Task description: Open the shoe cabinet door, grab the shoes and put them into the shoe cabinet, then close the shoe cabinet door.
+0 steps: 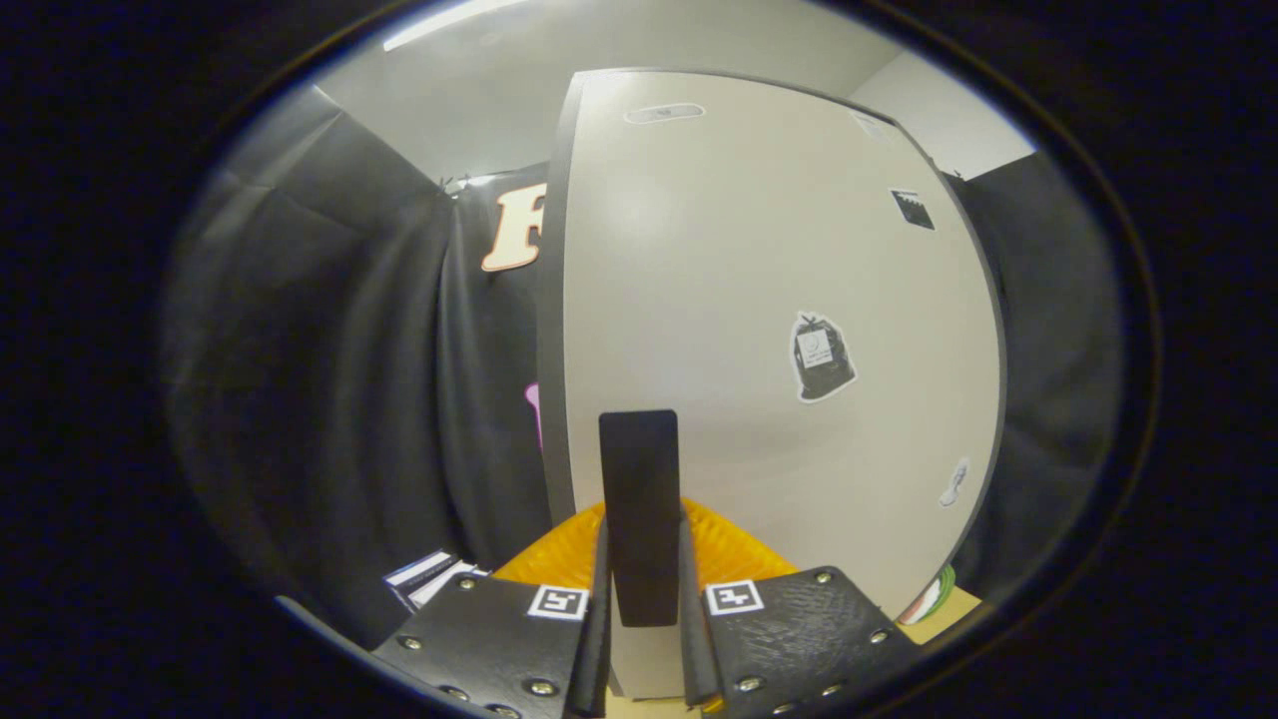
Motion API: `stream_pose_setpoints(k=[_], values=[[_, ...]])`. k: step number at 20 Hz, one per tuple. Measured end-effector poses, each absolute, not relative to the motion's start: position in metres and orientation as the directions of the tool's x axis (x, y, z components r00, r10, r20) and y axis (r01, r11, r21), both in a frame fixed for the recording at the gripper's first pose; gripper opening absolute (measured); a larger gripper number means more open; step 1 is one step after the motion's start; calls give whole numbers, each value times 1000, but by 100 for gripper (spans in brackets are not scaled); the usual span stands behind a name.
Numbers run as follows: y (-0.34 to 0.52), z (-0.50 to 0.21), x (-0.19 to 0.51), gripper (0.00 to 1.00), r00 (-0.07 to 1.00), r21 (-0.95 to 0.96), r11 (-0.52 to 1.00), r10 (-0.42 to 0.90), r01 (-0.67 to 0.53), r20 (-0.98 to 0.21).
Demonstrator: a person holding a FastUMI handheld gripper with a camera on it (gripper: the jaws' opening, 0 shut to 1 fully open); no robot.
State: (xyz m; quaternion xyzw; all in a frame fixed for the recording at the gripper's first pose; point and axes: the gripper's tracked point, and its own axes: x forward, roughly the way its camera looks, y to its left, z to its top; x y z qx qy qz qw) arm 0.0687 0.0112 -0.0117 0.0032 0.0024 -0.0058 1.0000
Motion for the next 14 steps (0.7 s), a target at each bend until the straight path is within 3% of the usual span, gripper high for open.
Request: stream_pose_setpoints(k=[14], values=[[-18, -5, -31, 28, 1000, 0, 1000, -24, 24, -13]])
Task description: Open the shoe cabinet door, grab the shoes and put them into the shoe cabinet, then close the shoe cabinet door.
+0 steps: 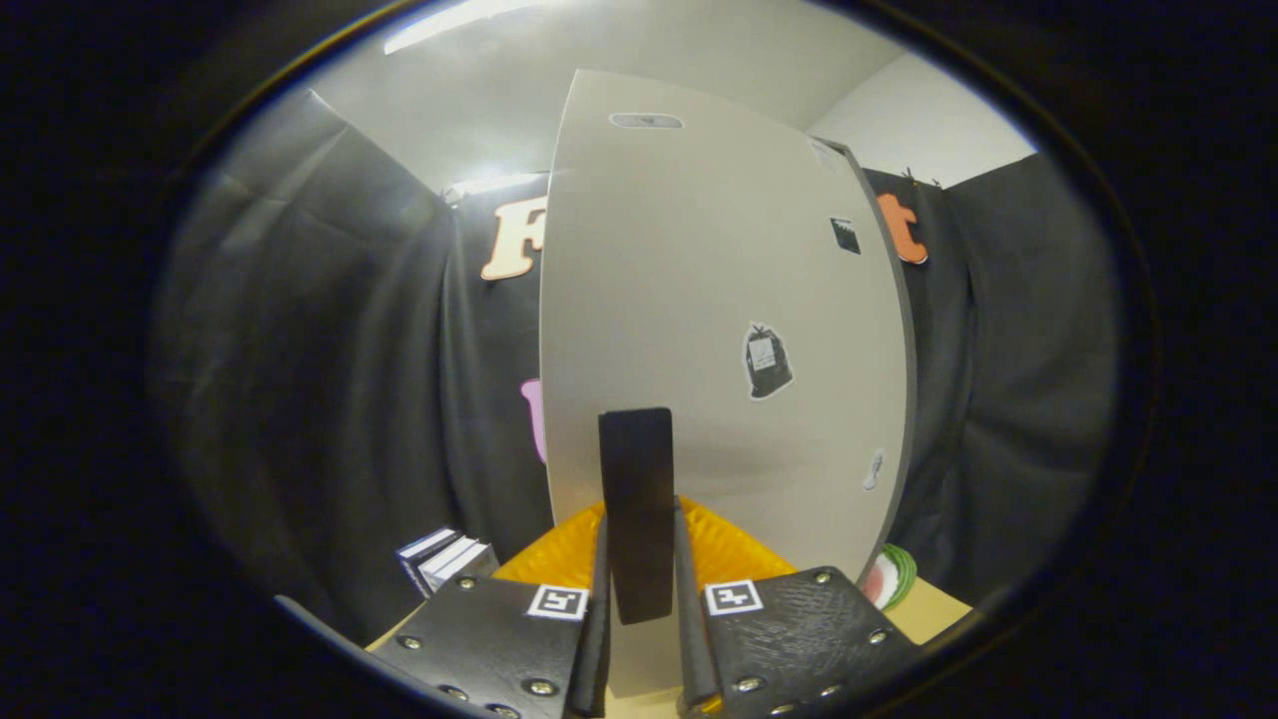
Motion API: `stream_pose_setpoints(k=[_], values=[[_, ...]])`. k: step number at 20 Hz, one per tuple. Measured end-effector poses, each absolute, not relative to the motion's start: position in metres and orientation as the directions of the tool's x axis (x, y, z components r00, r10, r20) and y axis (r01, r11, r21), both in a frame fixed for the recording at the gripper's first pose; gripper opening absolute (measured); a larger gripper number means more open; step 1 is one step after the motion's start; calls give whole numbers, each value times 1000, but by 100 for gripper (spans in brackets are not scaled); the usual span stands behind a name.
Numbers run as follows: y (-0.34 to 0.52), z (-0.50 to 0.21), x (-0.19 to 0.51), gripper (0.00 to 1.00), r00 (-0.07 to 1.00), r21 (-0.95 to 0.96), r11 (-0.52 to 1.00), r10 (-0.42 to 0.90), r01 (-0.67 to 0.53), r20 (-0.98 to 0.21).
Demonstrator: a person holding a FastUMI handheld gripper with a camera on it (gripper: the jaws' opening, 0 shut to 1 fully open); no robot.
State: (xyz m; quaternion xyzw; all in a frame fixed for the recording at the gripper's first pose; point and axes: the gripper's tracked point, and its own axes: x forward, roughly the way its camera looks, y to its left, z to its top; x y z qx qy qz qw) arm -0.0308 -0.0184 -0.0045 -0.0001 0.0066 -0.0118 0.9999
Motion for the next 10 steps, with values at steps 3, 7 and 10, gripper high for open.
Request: stream_pose_setpoints(k=[3, 7, 10], values=[[-28, -3, -48, 24, 1000, -2, 1000, 5, -5, -17], [-44, -2, -72, 24, 998, -25, 998, 49, -50, -26], [-64, 1, -93, 24, 998, -30, 997, 65, -66, -26]])
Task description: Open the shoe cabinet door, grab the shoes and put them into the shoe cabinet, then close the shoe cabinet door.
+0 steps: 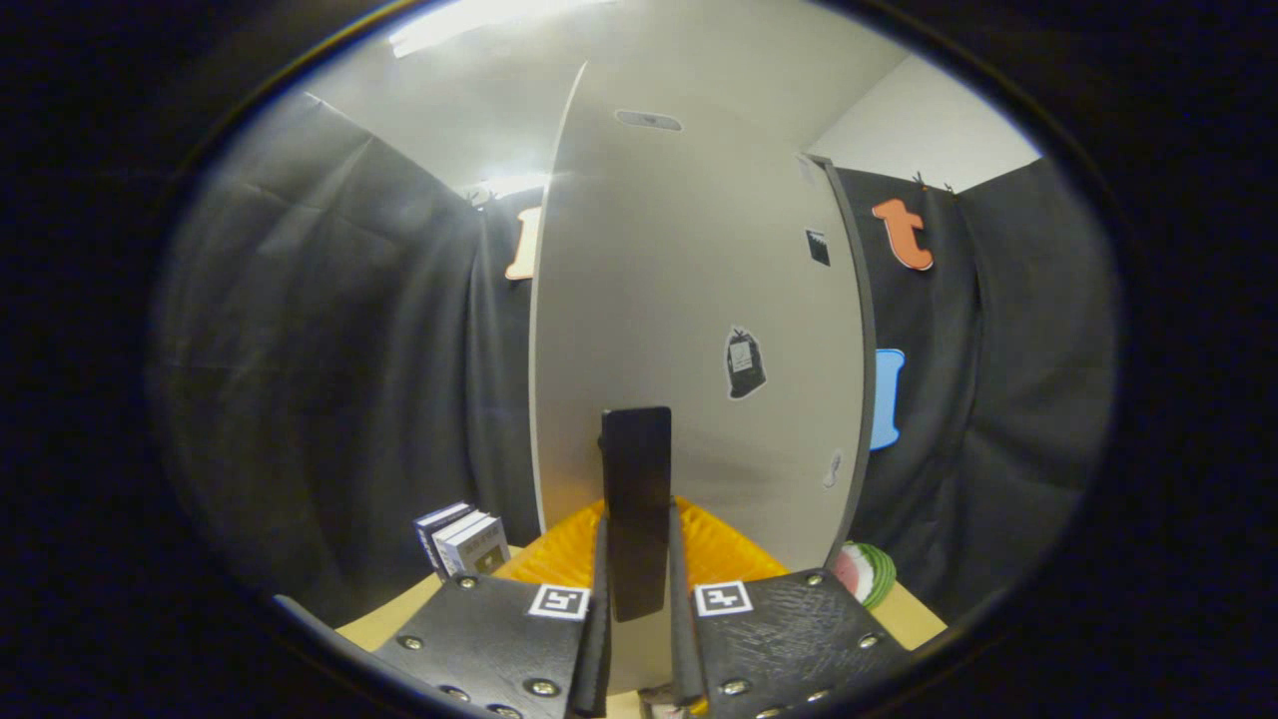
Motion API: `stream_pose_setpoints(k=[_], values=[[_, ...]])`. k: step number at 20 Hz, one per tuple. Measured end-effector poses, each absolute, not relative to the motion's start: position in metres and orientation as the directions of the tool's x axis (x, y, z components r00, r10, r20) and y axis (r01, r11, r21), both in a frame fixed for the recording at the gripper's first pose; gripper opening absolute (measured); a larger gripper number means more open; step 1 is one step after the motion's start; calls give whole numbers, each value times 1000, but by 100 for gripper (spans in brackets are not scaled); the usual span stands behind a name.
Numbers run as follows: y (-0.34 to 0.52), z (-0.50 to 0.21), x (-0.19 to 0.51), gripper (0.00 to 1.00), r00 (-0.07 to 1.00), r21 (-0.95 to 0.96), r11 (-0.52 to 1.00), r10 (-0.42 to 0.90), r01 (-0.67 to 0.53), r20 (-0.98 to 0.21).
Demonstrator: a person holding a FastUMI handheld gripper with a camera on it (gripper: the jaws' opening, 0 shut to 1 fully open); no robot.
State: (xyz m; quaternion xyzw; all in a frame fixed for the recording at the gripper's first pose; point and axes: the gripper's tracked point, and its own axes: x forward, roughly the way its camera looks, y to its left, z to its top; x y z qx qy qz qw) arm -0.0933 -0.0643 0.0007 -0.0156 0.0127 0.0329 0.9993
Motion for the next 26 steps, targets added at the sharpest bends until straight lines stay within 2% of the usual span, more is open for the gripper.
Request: stream_pose_setpoints(k=[5, 12, 16, 20, 22, 23, 26], values=[[-112, 6, -134, 24, 999, -57, 997, 41, -42, -19], [-191, 5, -178, 24, 998, 0, 999, -41, 41, -42], [-210, 3, -196, 23, 998, -2, 999, -43, 43, -34], [-241, 8, -214, 27, 994, -1, 994, -106, 106, -20], [-256, 8, -222, 27, 991, 9, 991, -133, 133, -19], [-266, 6, -226, 23, 988, 8, 988, -154, 154, -19], [-281, 7, -236, 23, 983, 12, 983, -182, 182, -15]])
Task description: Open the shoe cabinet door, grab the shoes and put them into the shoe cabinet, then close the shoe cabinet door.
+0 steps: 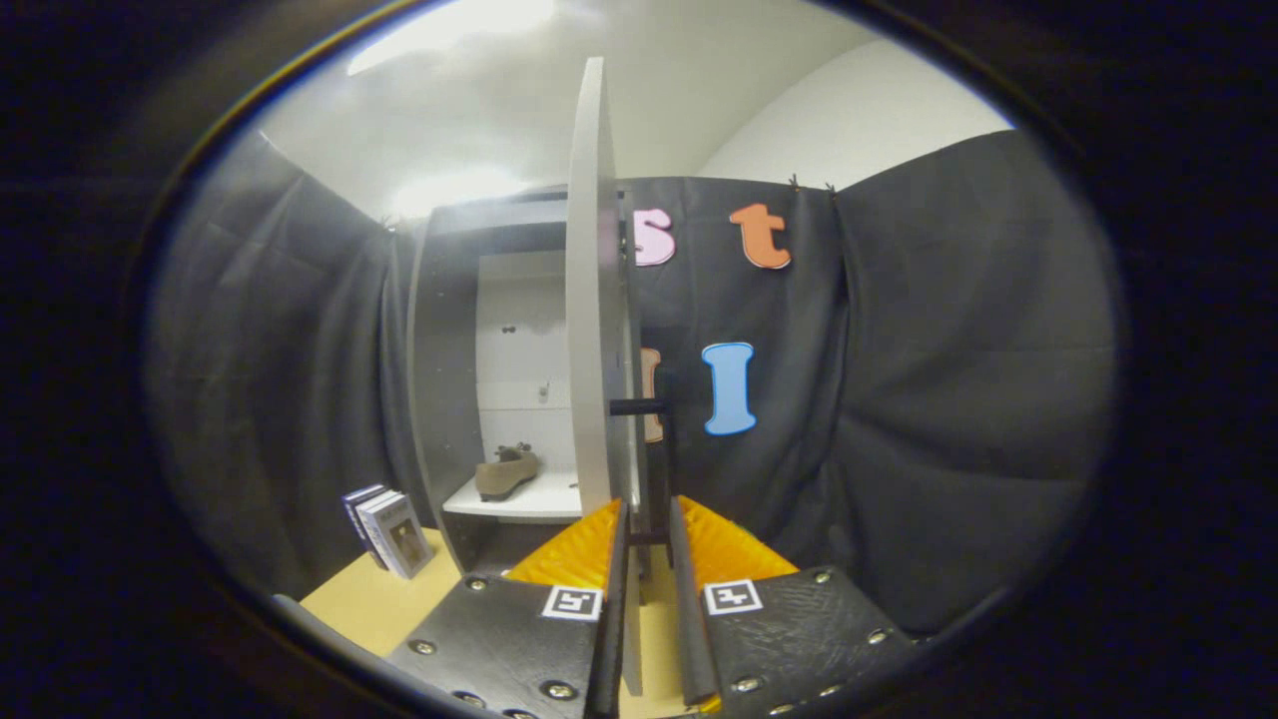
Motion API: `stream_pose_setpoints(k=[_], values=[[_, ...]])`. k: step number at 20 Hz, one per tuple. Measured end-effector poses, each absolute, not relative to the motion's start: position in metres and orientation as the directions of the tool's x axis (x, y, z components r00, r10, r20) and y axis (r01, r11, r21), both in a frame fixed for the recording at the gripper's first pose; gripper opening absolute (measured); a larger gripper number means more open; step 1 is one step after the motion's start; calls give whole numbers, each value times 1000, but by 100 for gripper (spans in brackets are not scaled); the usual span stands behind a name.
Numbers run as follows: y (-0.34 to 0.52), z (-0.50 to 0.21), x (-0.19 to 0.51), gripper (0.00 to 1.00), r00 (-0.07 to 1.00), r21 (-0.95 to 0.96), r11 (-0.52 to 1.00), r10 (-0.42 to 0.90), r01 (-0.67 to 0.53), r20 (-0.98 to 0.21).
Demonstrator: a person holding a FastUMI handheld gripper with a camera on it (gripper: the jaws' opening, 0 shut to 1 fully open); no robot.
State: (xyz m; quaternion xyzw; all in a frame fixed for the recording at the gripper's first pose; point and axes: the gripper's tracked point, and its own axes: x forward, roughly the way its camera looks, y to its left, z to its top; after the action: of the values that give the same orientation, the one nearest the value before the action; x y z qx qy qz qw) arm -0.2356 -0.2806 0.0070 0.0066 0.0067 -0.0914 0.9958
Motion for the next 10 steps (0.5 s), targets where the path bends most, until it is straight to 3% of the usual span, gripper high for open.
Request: stream_pose_setpoints(k=[10], values=[[-234, -33, -227, 23, 995, 9, 997, -81, 82, -62]])
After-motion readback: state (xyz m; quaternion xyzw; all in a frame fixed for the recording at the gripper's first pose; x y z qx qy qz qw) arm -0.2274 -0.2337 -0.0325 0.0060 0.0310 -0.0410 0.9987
